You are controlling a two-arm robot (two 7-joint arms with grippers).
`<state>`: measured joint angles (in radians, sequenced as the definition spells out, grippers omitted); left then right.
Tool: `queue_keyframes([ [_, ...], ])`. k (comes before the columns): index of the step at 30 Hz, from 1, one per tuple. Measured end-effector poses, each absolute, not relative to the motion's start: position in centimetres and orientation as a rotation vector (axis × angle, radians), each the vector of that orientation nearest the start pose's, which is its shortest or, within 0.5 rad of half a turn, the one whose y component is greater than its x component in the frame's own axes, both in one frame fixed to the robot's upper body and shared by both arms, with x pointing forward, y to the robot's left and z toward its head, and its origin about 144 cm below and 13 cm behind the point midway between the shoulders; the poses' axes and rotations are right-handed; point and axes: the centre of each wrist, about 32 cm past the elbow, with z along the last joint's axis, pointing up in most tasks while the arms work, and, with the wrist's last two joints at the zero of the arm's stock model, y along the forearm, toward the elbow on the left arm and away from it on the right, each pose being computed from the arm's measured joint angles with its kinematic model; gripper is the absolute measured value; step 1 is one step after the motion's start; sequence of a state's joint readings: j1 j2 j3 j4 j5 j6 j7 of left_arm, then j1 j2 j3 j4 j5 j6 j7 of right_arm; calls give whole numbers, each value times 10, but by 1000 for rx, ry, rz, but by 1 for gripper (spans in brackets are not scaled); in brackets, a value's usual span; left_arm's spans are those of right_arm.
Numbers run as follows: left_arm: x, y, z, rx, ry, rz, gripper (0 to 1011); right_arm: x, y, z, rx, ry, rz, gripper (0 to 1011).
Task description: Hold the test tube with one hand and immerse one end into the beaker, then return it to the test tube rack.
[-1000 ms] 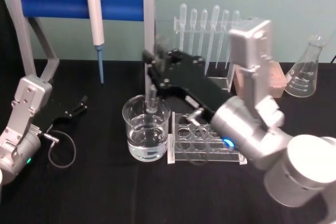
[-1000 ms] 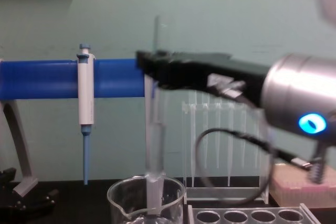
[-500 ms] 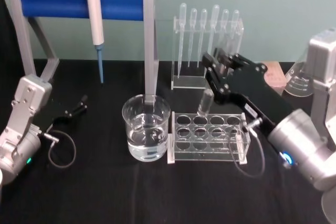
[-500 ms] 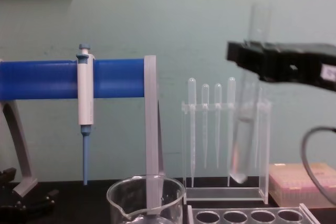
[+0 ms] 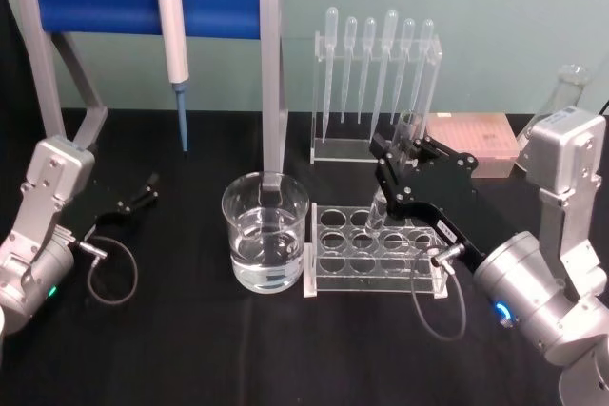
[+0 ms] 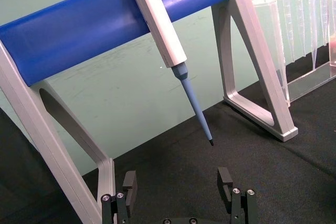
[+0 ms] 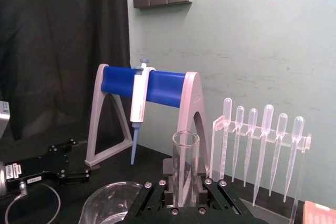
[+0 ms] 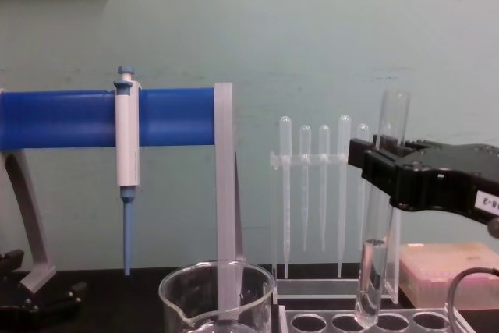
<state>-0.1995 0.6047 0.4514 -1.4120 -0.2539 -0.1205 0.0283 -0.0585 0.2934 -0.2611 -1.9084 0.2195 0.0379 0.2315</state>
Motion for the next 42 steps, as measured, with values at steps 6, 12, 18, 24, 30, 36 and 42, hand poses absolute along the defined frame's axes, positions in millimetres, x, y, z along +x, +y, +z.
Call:
queue_keyframes([
  [6, 489, 310, 1140, 304, -285, 1248, 1000, 424, -205, 1210, 81, -148, -1006, 226],
  [12, 489, 310, 1140, 304, -285, 1248, 1000, 426, -204, 1203, 82, -142, -1009, 226],
  [18, 489, 310, 1140, 304, -285, 1248, 1000, 428, -202, 1195, 81, -140, -1008, 226],
  [24, 489, 310, 1140, 304, -285, 1248, 1000, 429, -199, 1185, 76, -139, -1005, 226],
  [30, 489, 310, 1140, 305, -285, 1248, 1000, 430, -198, 1177, 69, -136, -1008, 226],
  [36, 489, 310, 1140, 304, -285, 1248, 1000, 429, -197, 1168, 61, -126, -1009, 226],
  [42, 489, 310, 1140, 304, -285, 1248, 1000, 429, -196, 1160, 52, -123, -1007, 226],
])
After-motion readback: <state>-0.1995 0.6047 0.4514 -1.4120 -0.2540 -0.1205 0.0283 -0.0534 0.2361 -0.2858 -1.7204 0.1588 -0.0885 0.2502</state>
